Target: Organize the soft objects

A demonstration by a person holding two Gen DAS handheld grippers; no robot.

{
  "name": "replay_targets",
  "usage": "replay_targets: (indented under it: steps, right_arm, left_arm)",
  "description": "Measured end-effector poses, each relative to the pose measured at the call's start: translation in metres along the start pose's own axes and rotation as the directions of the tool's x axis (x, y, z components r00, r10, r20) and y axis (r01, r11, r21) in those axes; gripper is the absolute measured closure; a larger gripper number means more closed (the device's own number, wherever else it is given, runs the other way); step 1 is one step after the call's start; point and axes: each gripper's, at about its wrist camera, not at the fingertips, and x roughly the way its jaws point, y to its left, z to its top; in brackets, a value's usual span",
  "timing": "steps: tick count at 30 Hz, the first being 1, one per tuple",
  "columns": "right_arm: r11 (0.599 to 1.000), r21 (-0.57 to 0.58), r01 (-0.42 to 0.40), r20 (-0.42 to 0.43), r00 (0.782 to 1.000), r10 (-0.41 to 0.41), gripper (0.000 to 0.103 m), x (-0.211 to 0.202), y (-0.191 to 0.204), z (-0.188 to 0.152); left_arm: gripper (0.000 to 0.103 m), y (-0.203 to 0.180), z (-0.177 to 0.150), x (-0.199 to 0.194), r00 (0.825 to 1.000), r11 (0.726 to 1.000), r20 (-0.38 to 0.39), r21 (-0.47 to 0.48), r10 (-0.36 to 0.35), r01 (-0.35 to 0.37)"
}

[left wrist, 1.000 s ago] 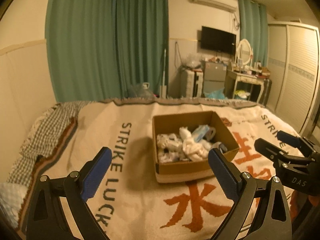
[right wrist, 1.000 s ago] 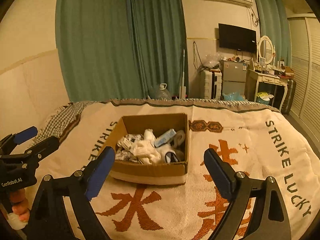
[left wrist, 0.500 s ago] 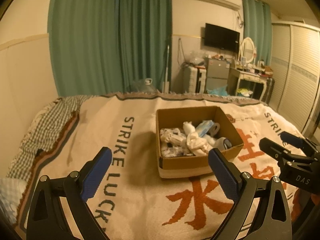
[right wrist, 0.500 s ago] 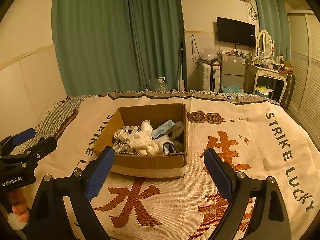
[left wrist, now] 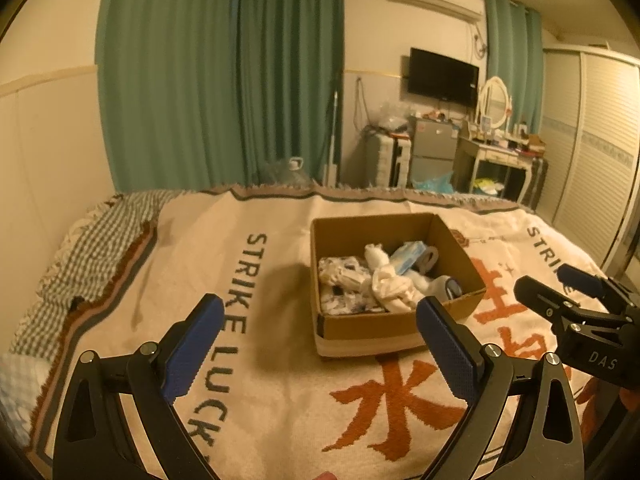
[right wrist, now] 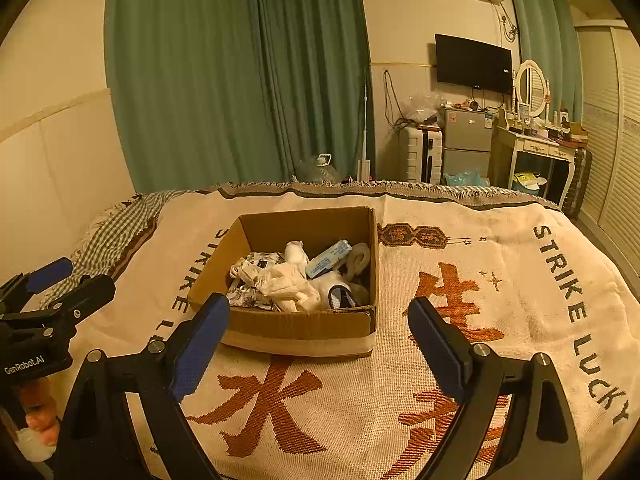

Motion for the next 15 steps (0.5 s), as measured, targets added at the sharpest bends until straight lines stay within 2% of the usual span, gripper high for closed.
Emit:
replay_targets:
  steps: [15]
  right_arm:
    - [1.0,-0.002,0.001,-0.005,1.0,-0.001,0.007,0.0026,0.006,0.0018]
  left_arm:
    - [0.005,-0.0003,-0.002,-0.0013,1.0,1.0,0.007,0.002,0.009,-0.009]
